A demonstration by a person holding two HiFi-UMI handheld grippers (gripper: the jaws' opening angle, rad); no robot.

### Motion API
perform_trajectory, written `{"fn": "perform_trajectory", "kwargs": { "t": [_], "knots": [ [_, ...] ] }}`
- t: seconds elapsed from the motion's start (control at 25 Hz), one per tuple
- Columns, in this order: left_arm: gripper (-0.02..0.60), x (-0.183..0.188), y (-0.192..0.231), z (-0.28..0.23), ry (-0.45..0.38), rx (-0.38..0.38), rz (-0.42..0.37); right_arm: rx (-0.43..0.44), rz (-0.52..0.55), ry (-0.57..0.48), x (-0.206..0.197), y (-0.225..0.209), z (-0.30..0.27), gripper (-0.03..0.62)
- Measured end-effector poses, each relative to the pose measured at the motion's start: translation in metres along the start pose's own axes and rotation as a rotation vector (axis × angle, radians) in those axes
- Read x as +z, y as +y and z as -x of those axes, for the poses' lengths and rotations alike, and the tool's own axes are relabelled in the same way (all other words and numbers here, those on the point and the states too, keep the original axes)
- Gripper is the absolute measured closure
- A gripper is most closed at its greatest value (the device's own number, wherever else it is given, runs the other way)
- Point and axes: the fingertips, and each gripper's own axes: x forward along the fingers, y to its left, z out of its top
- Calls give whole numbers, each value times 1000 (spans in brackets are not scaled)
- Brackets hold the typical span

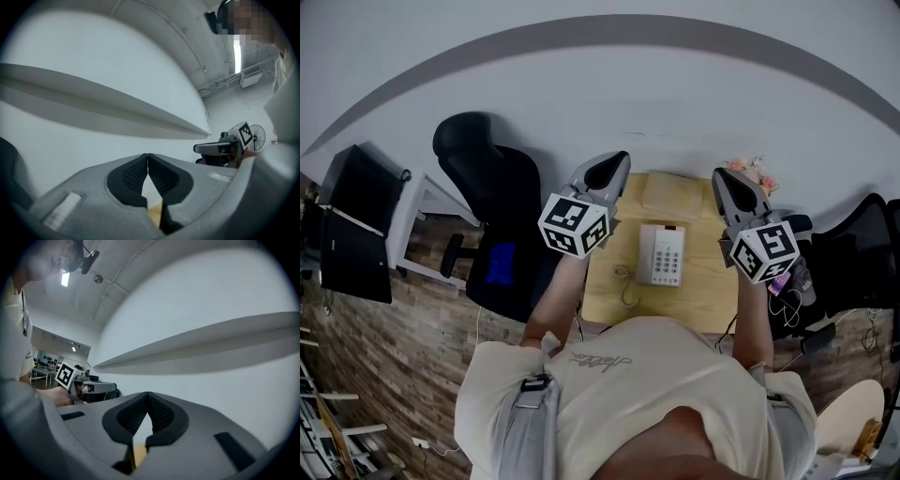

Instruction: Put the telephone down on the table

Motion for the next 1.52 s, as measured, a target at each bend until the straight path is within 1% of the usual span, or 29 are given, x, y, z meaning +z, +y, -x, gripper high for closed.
{"fn": "perform_trajectory", "kwargs": {
  "t": [0.16, 0.28, 0.44, 0.76, 1.2, 1.4, 1.52],
  "knots": [
    [565, -2, -4, 7, -6, -1, 0, 15, 13, -7, -2, 8, 2, 592],
    [564, -8, -3, 12, 7, -5, 11, 27, 22, -11, -1, 16, 1, 592],
    [565, -12, -1, 17, -1, 4, 29, 32, 18, 5, -9, 20, 2, 592],
    [565, -30, -9, 19, 24, -12, 46, 22, -7, 20, -22, 18, 12, 592],
    [565, -35, -20, 32, 44, -15, 37, 34, -43, 15, -31, 27, 20, 592],
    [565, -40, -14, 42, 70, 10, 26, 39, -47, 10, -34, 30, 21, 592],
    [565, -39, -13, 50, 63, 22, 32, 45, -41, 8, -33, 34, 25, 592]
  ]
}}
